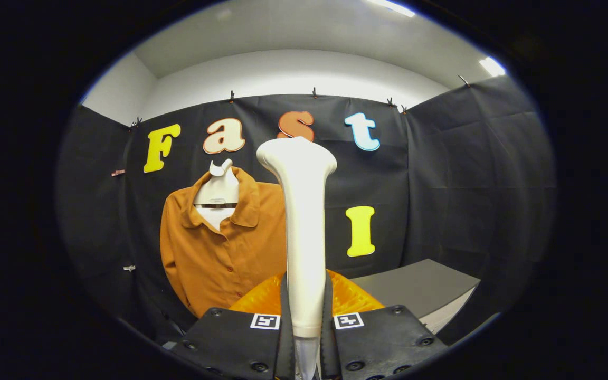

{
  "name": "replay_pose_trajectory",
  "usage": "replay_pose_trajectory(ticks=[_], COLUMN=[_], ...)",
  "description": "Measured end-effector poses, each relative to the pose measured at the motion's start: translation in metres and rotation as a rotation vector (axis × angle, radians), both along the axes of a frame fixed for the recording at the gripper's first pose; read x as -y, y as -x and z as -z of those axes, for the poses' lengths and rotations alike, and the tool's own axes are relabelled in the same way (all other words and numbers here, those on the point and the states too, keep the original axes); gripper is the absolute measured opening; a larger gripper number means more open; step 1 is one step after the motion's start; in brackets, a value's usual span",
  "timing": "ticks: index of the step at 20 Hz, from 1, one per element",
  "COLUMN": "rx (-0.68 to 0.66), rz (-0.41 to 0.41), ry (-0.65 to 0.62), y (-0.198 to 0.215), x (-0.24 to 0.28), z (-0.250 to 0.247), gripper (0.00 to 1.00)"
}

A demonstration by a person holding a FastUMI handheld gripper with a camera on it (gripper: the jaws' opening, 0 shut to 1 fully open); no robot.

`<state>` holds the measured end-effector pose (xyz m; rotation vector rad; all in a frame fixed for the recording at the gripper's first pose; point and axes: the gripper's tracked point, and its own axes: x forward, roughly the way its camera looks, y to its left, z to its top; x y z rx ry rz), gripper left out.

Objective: Iron the clothes twice with a garment steamer, once on the left side and once on the right side.

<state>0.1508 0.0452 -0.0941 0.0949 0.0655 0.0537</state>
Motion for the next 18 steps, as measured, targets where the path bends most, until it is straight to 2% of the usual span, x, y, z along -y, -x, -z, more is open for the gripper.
replay_pose_trajectory(ticks=[8,18], rx=[-0.046,-0.128], rz=[-0.045,-0.011], ry=[0.074,0.137], y=[-0.049,-0.110], x=[-0.071,-0.086], z=[0.043,0.109], gripper=[0.22,0.22])
